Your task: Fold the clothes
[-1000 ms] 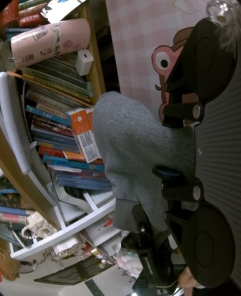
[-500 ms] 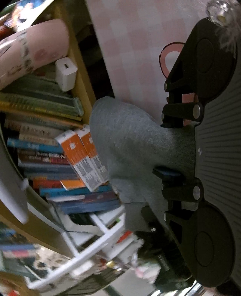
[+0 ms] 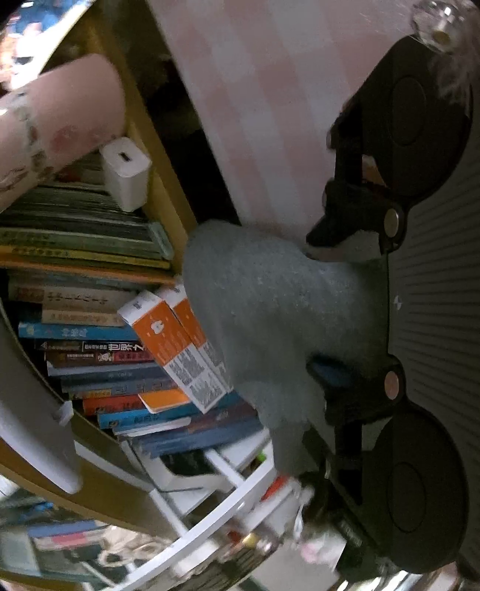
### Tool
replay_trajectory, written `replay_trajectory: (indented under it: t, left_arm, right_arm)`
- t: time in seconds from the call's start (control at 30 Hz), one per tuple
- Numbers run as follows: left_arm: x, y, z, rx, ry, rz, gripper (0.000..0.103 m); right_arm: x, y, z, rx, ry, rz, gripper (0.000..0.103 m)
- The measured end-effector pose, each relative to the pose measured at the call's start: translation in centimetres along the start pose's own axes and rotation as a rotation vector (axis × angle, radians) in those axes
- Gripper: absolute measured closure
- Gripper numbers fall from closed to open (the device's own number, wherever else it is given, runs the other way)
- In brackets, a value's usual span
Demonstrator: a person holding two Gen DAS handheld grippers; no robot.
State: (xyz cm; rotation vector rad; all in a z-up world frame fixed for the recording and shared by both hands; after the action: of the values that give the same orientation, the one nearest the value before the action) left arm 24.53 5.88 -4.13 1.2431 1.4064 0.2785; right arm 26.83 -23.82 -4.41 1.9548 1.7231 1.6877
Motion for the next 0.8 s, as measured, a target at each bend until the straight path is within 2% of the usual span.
replay_trajectory:
  t: [0.07, 0.17, 0.3, 0.43, 0.63, 0.8]
  left_arm:
    - [-0.4, 0.0, -0.6, -0.026, 0.015, 0.034, 0.023]
    - [-1.2, -0.2, -2.1, -0.087, 0.028, 0.125, 0.014]
    - [-2.4, -0.8, -3.8, -0.111, 0.068, 0.24, 0.012]
    - [-3.4, -2.0, -5.2, -0.103, 0.099, 0.294, 0.011]
    - [-4.5, -3.8, -7.4, -0.103, 0.163, 0.294, 0.011]
    - [-5.7, -5.2, -9.2, -0.104, 0.201, 0.308, 0.011]
  right_arm:
    - [0.4, -0.3, -0.5, -0.008, -0.011, -0.03, 0.024]
    - [0.8, -0.9, -1.2, -0.019, -0.026, -0.064, 0.019]
    - [1.0, -1.7, -3.0, -0.048, -0.044, -0.08, 0.018]
    - [1.3, -2.5, -5.1, -0.092, -0.071, -0.083, 0.017]
    - [2.5, -4.3, -7.1, -0.134, -0.167, -0.156, 0.017]
    - [3.8, -6.2, -8.1, -0.132, -0.209, -0.229, 0.017]
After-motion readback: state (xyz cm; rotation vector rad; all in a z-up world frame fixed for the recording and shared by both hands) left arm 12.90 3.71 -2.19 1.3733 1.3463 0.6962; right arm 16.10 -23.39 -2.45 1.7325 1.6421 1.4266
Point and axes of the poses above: each gripper's, at about its wrist camera, not at the fingertips, and z roughly the way its jaws point, x to its left, y to its top, the point moved 3 cm from there along z, roughly the way its jaws point, and after that the axes turned 6 degrees about z, right-handed, at the moved point
